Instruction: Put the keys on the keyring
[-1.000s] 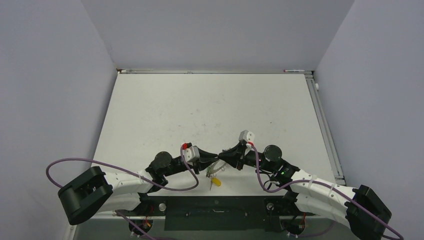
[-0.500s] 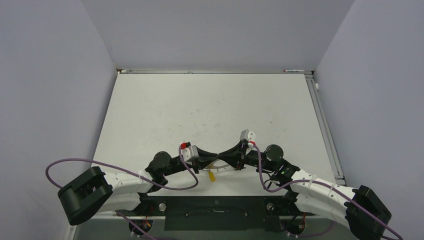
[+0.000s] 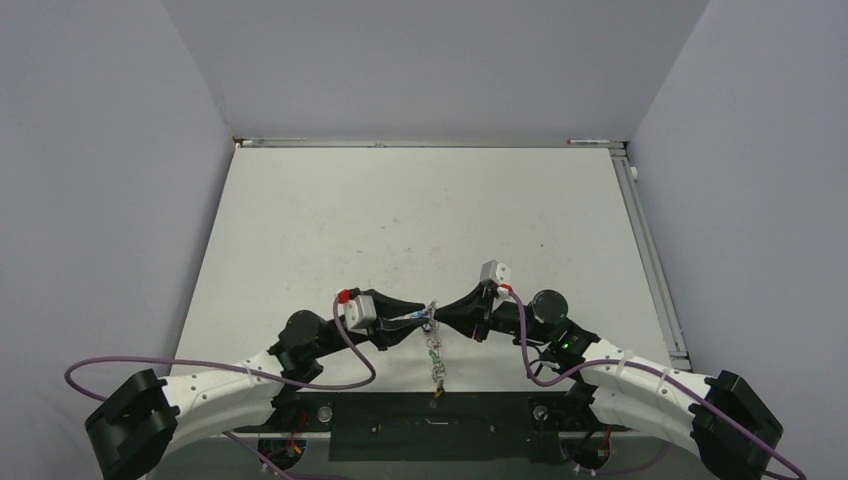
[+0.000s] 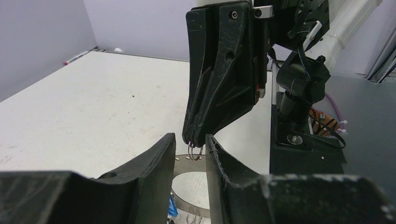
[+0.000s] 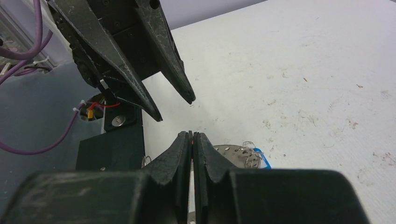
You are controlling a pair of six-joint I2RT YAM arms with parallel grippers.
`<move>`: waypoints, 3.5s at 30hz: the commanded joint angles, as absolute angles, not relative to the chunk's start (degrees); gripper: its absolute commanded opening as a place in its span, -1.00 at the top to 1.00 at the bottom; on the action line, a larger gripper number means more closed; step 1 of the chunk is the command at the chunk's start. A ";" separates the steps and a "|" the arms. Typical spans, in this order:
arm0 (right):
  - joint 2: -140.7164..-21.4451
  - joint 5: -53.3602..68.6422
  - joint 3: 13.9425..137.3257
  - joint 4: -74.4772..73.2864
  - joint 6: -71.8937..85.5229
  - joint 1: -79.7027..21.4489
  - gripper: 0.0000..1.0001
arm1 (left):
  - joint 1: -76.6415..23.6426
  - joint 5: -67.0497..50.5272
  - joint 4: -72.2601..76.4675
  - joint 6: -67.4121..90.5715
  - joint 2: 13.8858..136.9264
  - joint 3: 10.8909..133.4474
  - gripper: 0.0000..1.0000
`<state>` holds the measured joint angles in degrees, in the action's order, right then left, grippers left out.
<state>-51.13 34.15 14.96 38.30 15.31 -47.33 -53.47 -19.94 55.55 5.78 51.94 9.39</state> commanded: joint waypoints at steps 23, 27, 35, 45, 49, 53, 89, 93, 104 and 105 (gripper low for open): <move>-49.71 37.95 18.29 45.47 16.63 -47.21 0.90 | -54.05 -22.91 54.69 7.72 55.25 11.02 0.57; -50.25 38.09 18.28 45.70 16.60 -47.21 0.90 | -54.05 -23.30 55.70 7.90 55.29 10.93 0.57; -51.22 38.79 18.28 46.24 16.81 -47.22 0.90 | -54.10 -23.14 56.34 7.82 55.11 10.91 0.56; -52.00 39.15 18.19 46.57 16.77 -47.34 0.90 | -54.06 -23.45 56.33 8.00 55.01 11.03 0.54; -52.20 39.29 18.19 46.71 16.80 -47.41 0.90 | -54.11 -23.61 56.18 8.09 55.27 11.10 0.55; -52.59 39.63 18.28 46.60 16.70 -47.57 0.90 | -54.14 -23.86 56.16 8.09 55.37 11.33 0.56; -50.22 37.14 17.80 42.15 15.50 -46.75 -0.02 | -53.93 -22.96 58.65 10.20 54.23 9.47 1.00; -47.36 37.86 17.29 38.87 12.90 -45.62 0.00 | -53.95 -23.38 57.29 9.64 52.44 9.31 1.00; -49.70 46.00 17.75 42.40 14.71 -44.57 0.28 | -53.97 -24.54 58.05 9.40 51.09 8.90 1.00; -49.88 46.31 17.83 42.39 14.74 -44.56 0.30 | -53.96 -24.52 58.21 9.40 51.00 8.86 1.00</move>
<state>-49.32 42.37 15.70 38.26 14.44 -44.97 -53.91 -24.08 53.71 9.69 52.27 8.69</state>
